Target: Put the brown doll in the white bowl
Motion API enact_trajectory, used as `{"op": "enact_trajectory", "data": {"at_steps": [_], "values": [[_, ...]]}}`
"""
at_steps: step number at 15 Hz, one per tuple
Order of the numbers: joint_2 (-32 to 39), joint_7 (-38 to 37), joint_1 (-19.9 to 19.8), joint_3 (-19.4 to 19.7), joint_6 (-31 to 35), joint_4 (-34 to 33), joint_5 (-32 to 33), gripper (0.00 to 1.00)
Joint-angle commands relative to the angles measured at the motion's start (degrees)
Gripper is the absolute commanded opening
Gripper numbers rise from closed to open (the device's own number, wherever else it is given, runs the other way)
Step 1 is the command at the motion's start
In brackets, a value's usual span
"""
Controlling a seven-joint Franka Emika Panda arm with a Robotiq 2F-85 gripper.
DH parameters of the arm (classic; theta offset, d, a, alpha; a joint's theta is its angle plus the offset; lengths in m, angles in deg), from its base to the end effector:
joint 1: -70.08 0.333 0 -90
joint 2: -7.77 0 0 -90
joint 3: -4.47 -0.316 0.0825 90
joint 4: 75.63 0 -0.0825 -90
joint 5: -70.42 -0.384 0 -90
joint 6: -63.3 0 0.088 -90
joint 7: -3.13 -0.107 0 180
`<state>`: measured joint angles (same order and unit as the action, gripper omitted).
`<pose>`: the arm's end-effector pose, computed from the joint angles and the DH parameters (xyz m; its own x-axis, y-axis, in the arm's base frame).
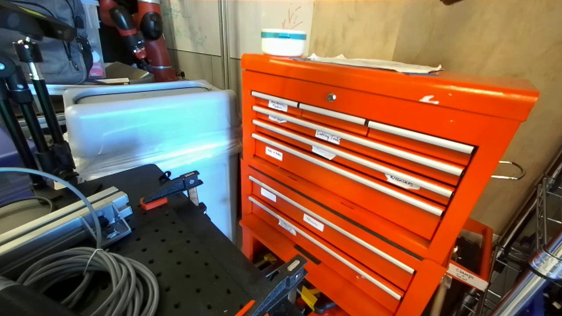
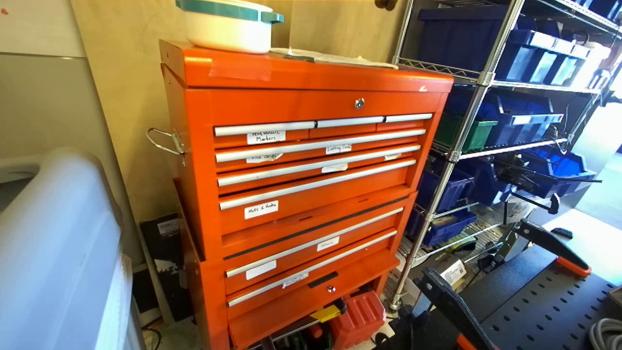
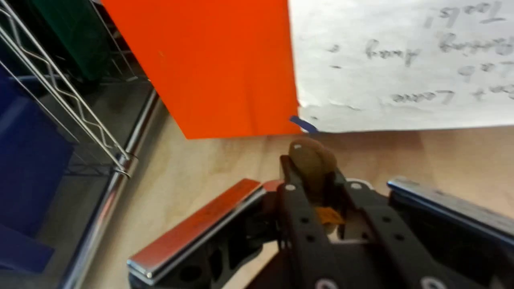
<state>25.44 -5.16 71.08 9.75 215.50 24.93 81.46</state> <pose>0.6832 -0.0392 0.4607 0.8263 -0.0163 0.5630 -0.0987 -0.9883 0.1162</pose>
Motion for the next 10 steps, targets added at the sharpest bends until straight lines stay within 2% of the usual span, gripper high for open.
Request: {"op": "enact_trajectory", "data": {"at_steps": [1,6,10], "values": [[-5.08,0.81,1.55,-4.41,0.48,2.56,-5.47,0.04],[-7.28,7.91,2.61,-13.37,0.57,5.13,-21.74,0.04],[-7.65,11.37,3.87,-16.93,-1.49,6.35,-28.09,0.04]]}}
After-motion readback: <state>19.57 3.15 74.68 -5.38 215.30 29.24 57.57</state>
